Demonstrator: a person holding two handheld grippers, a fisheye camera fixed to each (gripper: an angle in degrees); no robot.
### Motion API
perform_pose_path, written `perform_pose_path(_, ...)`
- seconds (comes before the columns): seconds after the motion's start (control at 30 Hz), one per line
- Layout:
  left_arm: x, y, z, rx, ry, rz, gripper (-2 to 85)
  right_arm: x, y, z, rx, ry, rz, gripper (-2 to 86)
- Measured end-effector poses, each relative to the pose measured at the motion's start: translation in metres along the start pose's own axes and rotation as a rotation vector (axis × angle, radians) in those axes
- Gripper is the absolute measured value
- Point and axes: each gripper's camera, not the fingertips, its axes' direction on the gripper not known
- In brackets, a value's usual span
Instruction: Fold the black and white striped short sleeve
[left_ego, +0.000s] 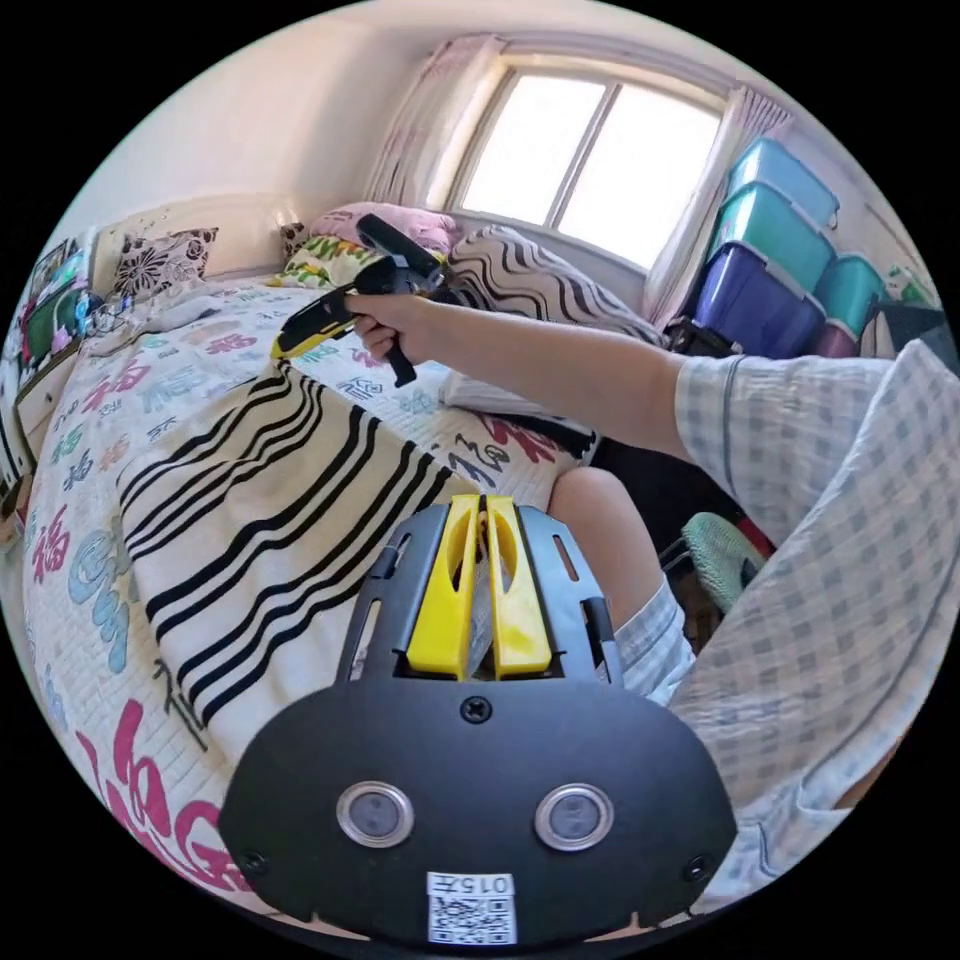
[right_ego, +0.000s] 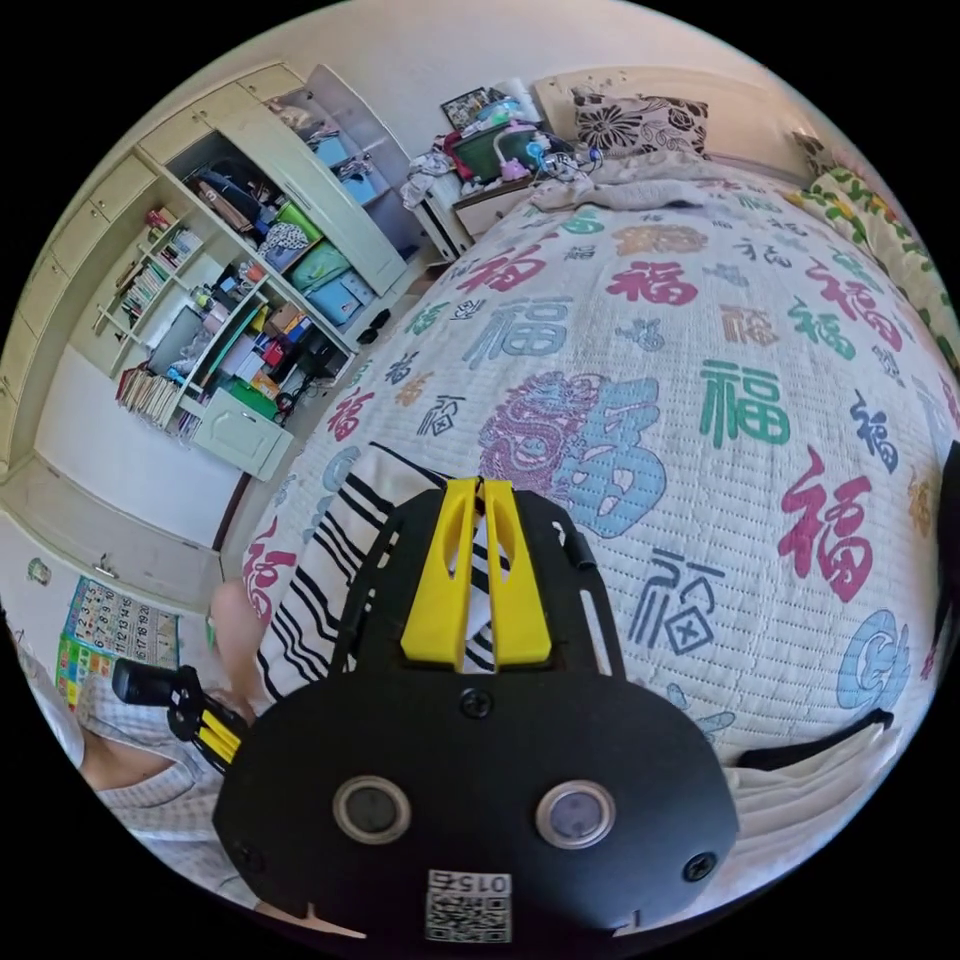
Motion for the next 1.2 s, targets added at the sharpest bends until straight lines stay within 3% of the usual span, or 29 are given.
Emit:
perform_pose_path(0.23, 0.032, -0.030, 0.070, -0.105, -0.099, 0.091, -0.3, 0.042, 0.031, -0.019, 0.067, -0.062, 0.013, 0.0)
perform_pose_path(0.4, 0.039, -0.030, 0.123, -0.211, -0.142, 0.119, 0.7, 0.083, 0.072, -0.030, 0.121, 0.028, 0.196, 0.8)
perform_pose_path(0.6, 0.046, -0.044, 0.136, -0.222, -0.044, 0.215, 5.4, 0.068, 0.116, -0.062, 0.139, 0.048, 0.110, 4.7)
perform_pose_path(0.8, -0.016, -0.086, 0.060, -0.005, 0.135, 0.186, 5.0, 0.002, 0.183, -0.088, 0.086, 0.120, -0.122, 6.2)
perform_pose_path(0.83, -0.026, -0.092, 0.054, 0.017, 0.121, 0.177, 5.1, -0.005, 0.191, -0.091, 0.093, 0.119, -0.137, 6.3)
perform_pose_path(0.93, -0.083, -0.125, 0.046, 0.045, -0.142, 0.093, 5.9, -0.028, 0.228, -0.098, 0.092, 0.141, -0.178, 6.7)
perform_pose_path(1.0, -0.131, -0.154, 0.078, -0.094, -0.303, 0.018, 7.2, -0.041, 0.251, -0.090, 0.046, 0.178, -0.221, 7.6)
perform_pose_path(1.2, -0.189, -0.196, 0.166, -0.258, -0.308, -0.049, 6.0, -0.041, 0.282, -0.077, -0.087, 0.225, -0.324, 8.1)
